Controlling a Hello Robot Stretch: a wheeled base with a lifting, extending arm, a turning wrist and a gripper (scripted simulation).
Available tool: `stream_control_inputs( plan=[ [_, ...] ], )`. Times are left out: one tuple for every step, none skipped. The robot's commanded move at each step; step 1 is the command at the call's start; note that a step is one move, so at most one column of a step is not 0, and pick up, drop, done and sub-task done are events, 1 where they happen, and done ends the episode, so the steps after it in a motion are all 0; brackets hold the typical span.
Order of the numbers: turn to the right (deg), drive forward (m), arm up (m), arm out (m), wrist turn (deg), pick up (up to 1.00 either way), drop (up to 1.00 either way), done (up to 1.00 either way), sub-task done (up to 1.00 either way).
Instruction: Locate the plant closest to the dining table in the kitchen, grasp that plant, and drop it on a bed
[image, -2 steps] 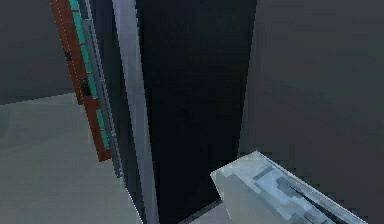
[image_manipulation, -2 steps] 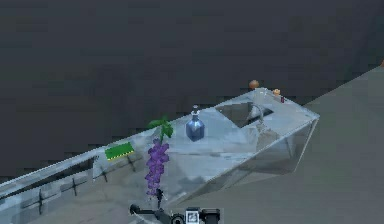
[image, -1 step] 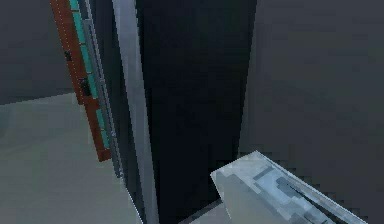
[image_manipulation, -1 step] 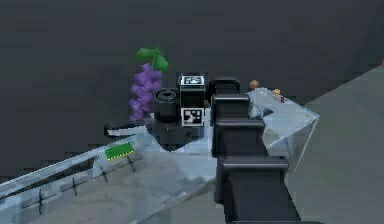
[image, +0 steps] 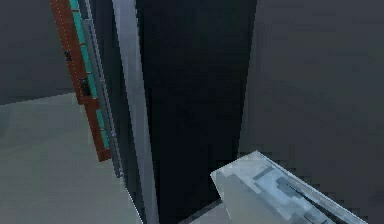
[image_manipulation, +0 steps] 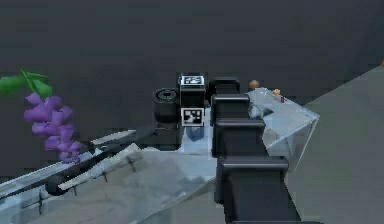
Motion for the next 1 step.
stream_control_inputs(
  plan=[
    [0.0,0.0,0.0,0.0,-45.0,0.0,0.0,0.0,0.0]
  ],
)
